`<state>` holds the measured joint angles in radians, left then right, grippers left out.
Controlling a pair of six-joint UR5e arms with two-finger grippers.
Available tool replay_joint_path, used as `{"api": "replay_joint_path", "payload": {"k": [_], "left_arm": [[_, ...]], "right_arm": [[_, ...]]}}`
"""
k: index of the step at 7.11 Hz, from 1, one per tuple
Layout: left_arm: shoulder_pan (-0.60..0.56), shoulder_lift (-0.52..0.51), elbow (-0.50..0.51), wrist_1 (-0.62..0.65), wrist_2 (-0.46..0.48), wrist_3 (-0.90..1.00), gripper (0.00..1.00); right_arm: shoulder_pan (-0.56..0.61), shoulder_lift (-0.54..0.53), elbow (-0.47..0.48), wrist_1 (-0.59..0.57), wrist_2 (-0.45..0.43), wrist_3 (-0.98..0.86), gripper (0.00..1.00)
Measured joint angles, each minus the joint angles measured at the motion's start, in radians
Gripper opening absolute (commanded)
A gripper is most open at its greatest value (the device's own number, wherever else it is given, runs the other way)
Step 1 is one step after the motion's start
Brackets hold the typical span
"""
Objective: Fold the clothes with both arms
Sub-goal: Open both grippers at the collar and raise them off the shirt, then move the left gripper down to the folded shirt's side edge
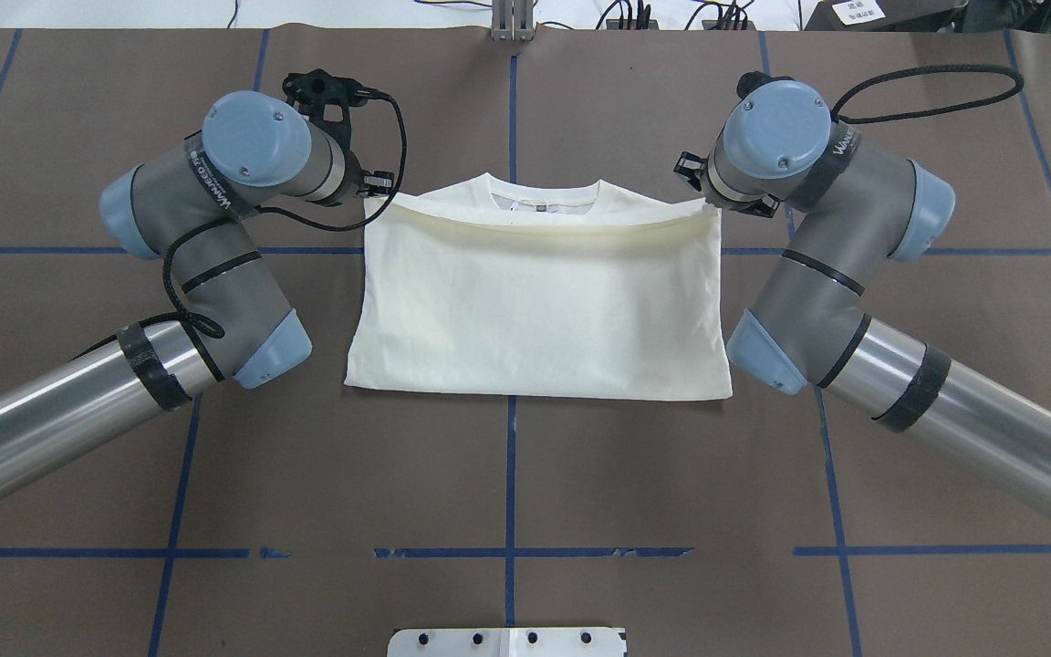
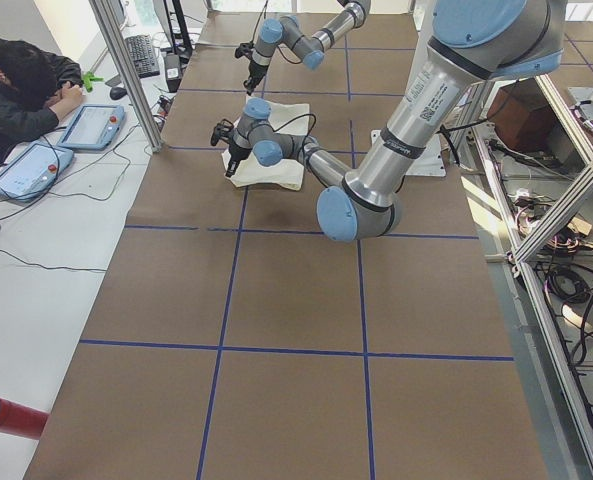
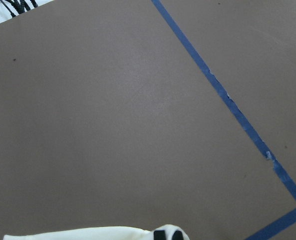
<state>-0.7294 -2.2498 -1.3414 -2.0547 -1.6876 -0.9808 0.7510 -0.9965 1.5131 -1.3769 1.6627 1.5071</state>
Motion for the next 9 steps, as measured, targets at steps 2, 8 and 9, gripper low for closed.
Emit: {"api": "replay_joint_path", "payload": {"k": [2,8,9], "left_arm": [[0.002,0.066,-0.084,-0.058,-0.018,0.027,1.00],[0.194,0.419,-0.389,-0.262,-0.030,-0.106,0.53],[0.229,0.425,-0.388,-0.276,-0.013,-0.137,0.53]], "right_arm": [[0.014,0.002,0.012,0.006,0.011,-0.081,1.00],[0.025,0.002,0.048,0.021,0.018,-0.158,1.00],[0.025,0.002,0.048,0.021,0.019,-0.158,1.00]]}}
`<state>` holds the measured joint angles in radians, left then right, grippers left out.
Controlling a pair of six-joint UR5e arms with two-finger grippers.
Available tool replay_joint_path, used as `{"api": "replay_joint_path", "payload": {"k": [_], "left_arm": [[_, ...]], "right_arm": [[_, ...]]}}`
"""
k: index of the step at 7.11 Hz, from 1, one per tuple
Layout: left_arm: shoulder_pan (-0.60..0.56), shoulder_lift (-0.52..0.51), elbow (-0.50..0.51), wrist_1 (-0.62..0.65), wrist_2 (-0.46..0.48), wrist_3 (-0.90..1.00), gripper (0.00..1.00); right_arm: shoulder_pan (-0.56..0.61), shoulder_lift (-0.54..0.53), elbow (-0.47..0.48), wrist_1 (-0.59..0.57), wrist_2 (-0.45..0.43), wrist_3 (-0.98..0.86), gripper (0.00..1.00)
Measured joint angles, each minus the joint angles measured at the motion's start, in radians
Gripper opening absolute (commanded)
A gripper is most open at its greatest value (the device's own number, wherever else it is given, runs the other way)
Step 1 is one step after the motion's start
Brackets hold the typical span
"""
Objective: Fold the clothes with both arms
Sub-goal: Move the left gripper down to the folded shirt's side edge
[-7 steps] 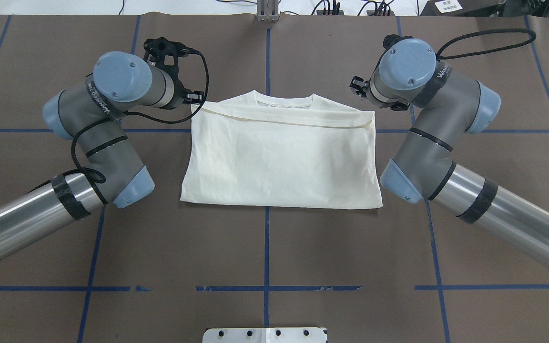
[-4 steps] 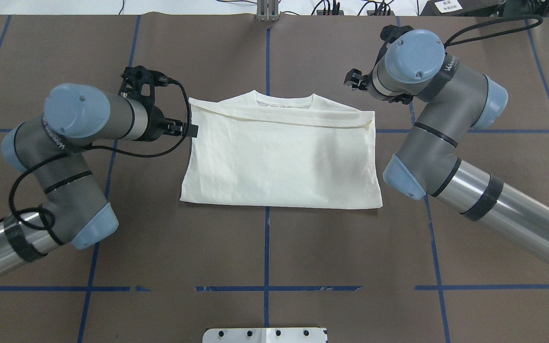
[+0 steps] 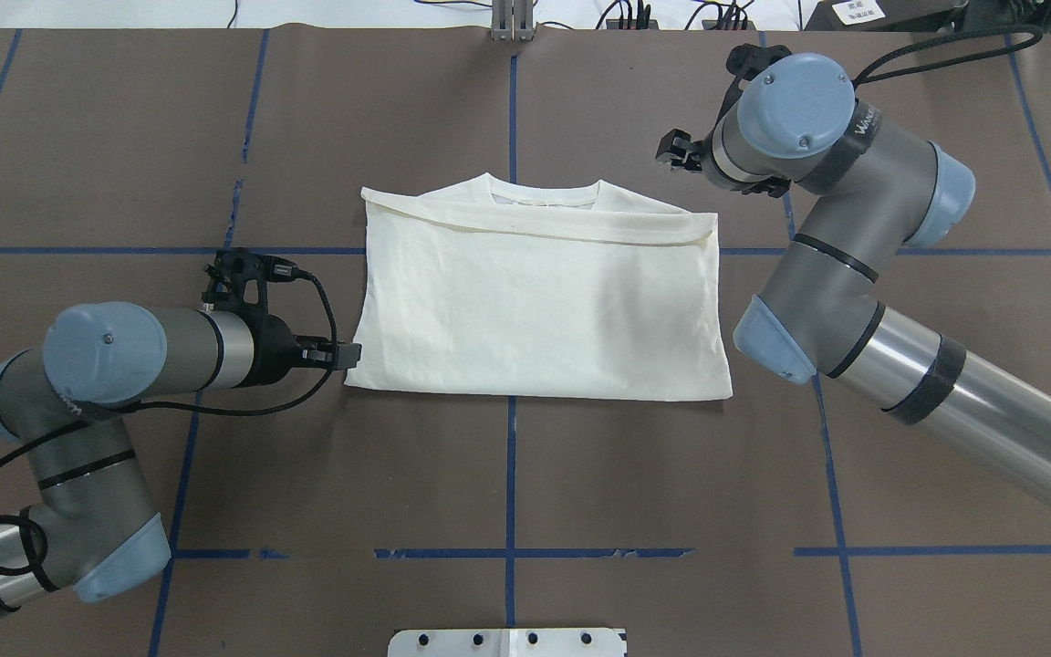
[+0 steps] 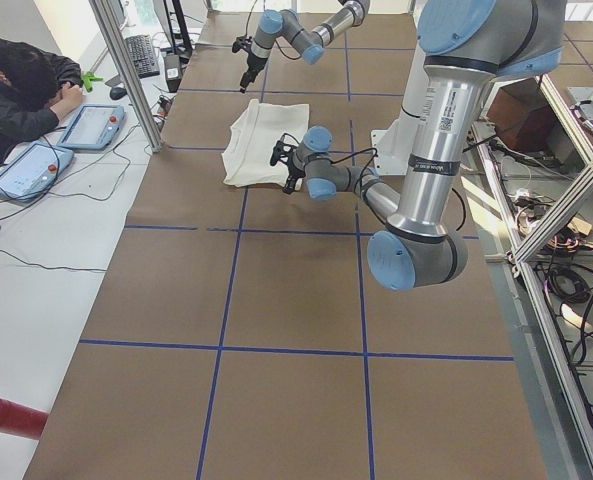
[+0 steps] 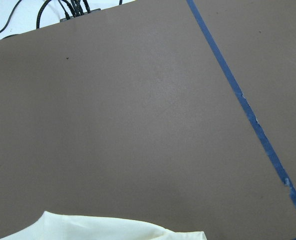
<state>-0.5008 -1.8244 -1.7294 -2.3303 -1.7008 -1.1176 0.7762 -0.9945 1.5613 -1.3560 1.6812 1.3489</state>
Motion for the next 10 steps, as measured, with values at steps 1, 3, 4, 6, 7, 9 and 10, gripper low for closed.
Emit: {"api": "replay_joint_path", "payload": {"k": [1,3,4,6,7,9,10], "left_arm": [[0.026,-0.001,0.002,-0.005,0.010,-0.015,0.52],[0.059,-0.003,0.012,-0.008,0.023,-0.023,0.51],[0.065,-0.004,0.016,-0.008,0.025,-0.023,0.40],[0.070,-0.005,0.017,-0.008,0.026,-0.024,0.00],[0.071,-0.007,0.017,-0.008,0.026,-0.024,0.00],[0.069,-0.010,0.017,-0.007,0.030,-0.023,0.00],[0.062,-0.010,0.016,-0.007,0.040,-0.018,0.00]], "right_arm": [[0.000,0.000,0.000,0.000,0.000,0.000,1.00],[0.000,0.000,0.001,0.000,0.001,0.002,1.00],[0.000,0.000,0.001,0.000,0.000,0.003,1.00],[0.000,-0.001,0.004,0.000,0.000,0.005,1.00],[0.000,-0.002,0.006,0.000,0.000,0.005,1.00],[0.000,-0.003,0.007,0.000,0.000,0.006,1.00],[0.000,-0.004,0.007,0.000,0.000,0.006,1.00]]}}
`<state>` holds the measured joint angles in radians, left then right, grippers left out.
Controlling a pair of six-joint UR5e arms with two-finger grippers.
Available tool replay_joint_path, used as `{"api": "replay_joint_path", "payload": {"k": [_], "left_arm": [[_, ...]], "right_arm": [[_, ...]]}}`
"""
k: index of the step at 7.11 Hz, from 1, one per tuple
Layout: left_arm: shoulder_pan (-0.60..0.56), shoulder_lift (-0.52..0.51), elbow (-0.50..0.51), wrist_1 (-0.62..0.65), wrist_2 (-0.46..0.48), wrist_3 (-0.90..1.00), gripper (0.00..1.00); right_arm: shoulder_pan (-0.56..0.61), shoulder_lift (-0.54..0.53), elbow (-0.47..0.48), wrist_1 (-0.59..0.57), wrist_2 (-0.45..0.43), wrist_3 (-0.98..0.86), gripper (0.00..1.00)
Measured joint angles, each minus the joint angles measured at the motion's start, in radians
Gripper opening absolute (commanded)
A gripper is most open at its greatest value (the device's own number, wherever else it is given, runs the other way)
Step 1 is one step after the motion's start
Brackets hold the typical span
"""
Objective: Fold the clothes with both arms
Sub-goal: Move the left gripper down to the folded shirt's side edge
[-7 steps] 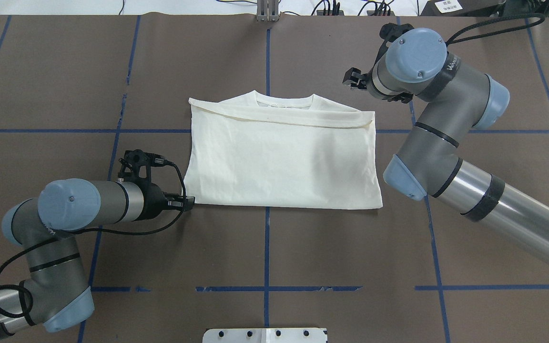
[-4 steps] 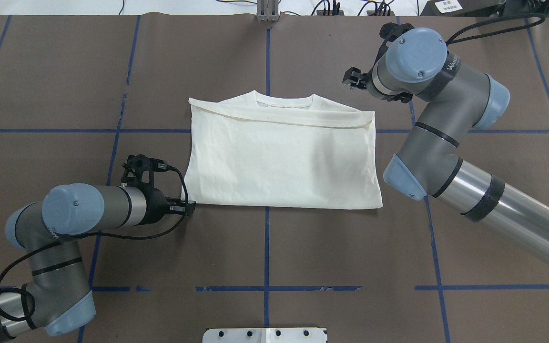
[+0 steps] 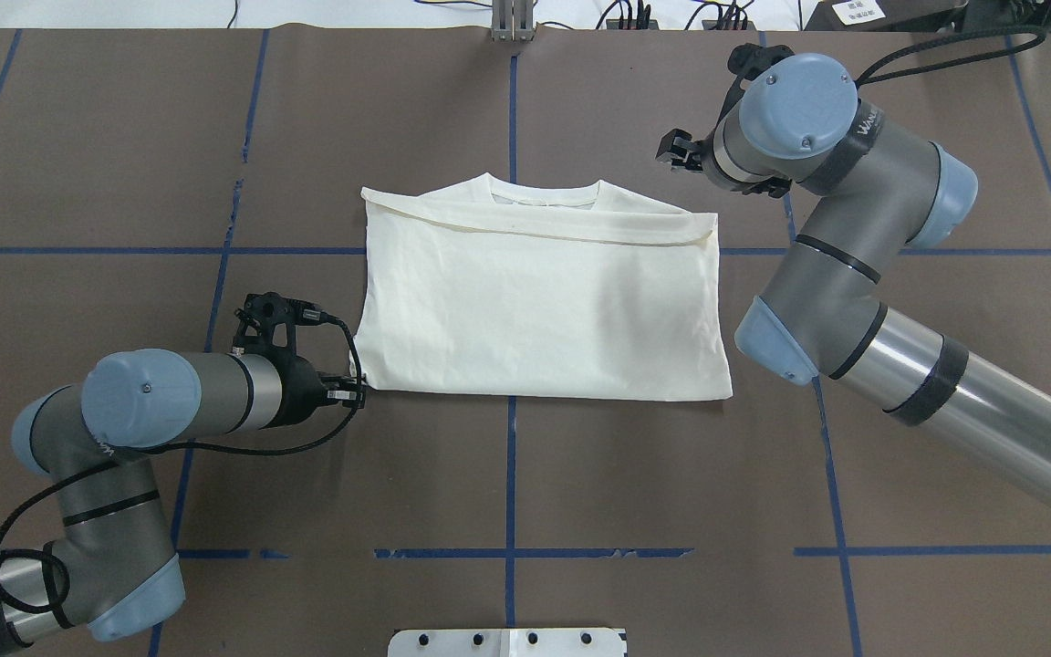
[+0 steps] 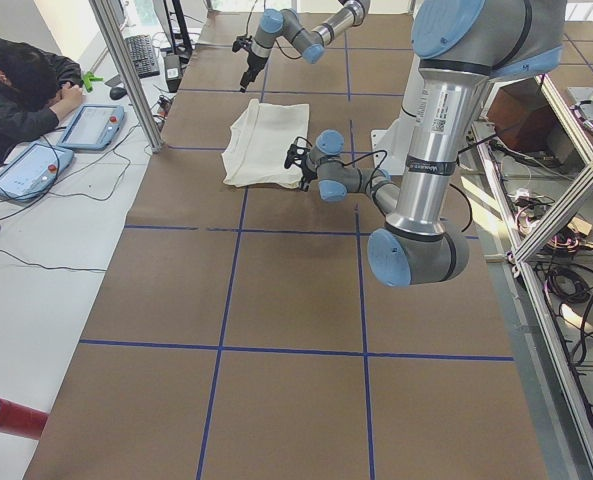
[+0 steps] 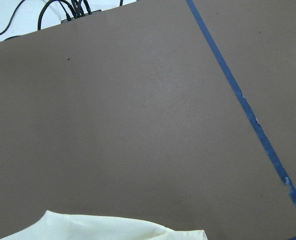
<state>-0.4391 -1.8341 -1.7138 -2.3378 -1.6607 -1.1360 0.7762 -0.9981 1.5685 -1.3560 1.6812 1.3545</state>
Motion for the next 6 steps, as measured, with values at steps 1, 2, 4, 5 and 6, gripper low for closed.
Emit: {"api": "replay_joint_path", "payload": {"k": [1,2,4,5,6], "left_arm": [[-0.011,0.001,-0.001,0.000,0.009,0.006,0.28],[-0.022,0.004,-0.002,0.000,0.013,0.009,0.63],[-0.030,0.009,-0.003,0.001,0.015,0.010,0.67],[-0.030,0.009,-0.004,0.001,0.015,0.010,0.67],[-0.029,0.007,-0.004,0.002,0.014,0.010,0.66]], "right_arm": [[0.000,0.000,0.000,0.000,0.000,0.000,1.00],[0.000,0.000,0.001,0.000,0.000,0.000,1.00],[0.000,0.001,0.001,0.000,0.000,0.001,1.00],[0.000,0.001,0.001,0.000,0.000,0.002,1.00],[0.000,0.001,0.001,0.000,0.000,0.002,1.00]]}}
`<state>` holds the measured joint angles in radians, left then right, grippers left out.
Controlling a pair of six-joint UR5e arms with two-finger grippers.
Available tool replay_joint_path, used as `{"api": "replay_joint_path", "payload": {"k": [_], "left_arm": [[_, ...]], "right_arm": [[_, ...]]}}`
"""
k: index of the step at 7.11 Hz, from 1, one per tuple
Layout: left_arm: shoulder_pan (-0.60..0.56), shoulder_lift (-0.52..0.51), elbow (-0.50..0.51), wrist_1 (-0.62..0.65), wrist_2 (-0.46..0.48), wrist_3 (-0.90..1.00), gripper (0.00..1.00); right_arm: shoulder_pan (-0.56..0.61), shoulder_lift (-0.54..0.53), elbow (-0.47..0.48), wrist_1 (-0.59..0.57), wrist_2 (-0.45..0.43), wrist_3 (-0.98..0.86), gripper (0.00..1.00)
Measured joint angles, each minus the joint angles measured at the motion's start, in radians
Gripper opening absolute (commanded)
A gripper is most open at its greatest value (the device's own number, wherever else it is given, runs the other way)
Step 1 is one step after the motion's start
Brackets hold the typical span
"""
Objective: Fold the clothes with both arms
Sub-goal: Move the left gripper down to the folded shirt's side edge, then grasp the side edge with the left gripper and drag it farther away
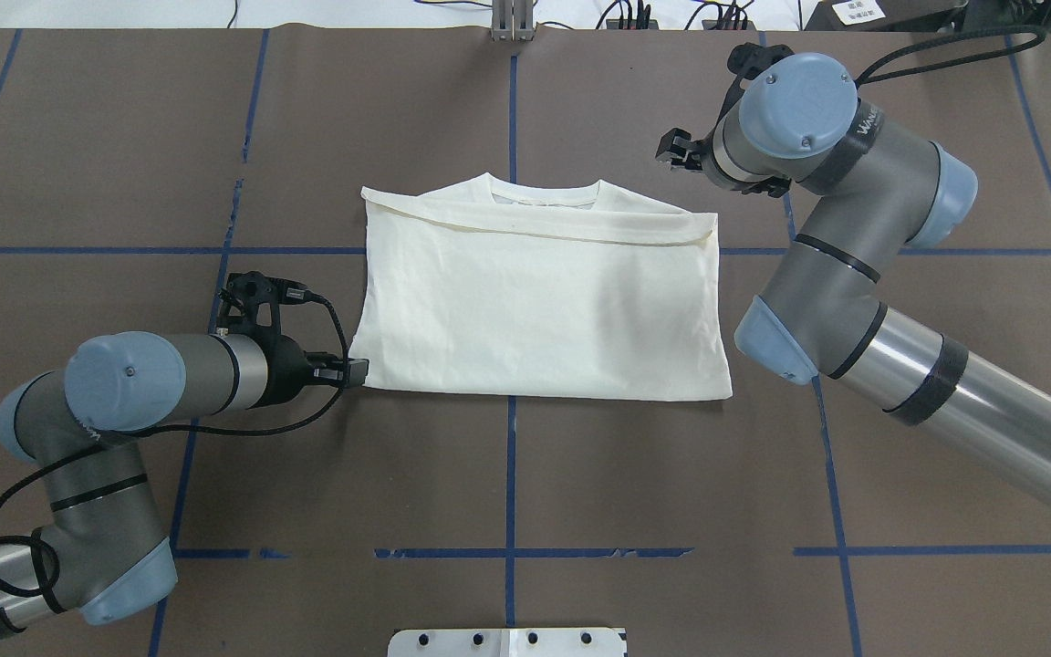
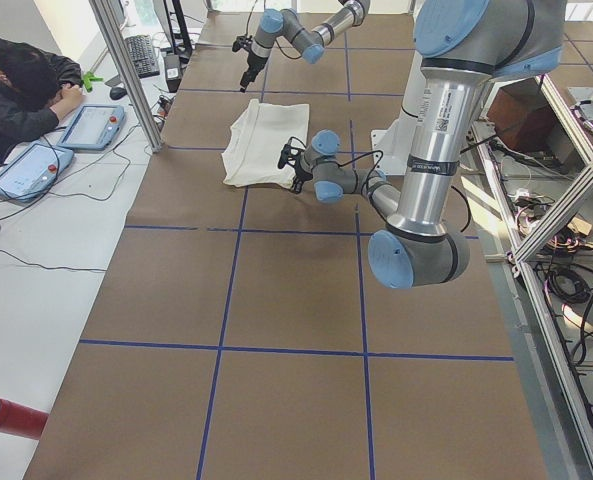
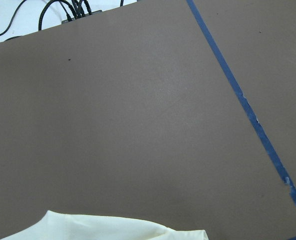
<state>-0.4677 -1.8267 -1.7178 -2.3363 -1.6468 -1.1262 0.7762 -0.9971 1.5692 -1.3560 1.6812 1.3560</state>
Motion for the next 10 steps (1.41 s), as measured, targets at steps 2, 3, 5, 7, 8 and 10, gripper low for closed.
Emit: {"api": "replay_joint_path", "payload": {"k": [2,3,5,7,8,10], "left_arm": [[0.008,-0.007,0.005,0.003,-0.001,-0.001,0.58],[0.010,-0.010,0.008,0.004,-0.001,-0.002,0.48],[0.011,-0.023,0.020,0.006,-0.001,-0.004,0.07],[0.011,-0.046,0.043,0.006,-0.001,-0.004,0.00],[0.008,-0.047,0.044,0.005,0.000,-0.001,0.00],[-0.024,-0.041,0.040,0.005,-0.003,0.028,0.00]], "right_arm": [[0.000,0.000,0.000,0.000,0.000,0.000,1.00],[0.000,0.000,0.000,0.000,0.000,0.000,1.00],[0.000,-0.001,-0.001,0.000,0.000,-0.001,1.00],[0.000,-0.001,-0.001,0.000,0.000,-0.001,1.00],[0.000,-0.001,-0.001,0.000,0.000,-0.002,1.00],[0.000,-0.001,-0.001,0.000,0.000,-0.004,1.00]]}}
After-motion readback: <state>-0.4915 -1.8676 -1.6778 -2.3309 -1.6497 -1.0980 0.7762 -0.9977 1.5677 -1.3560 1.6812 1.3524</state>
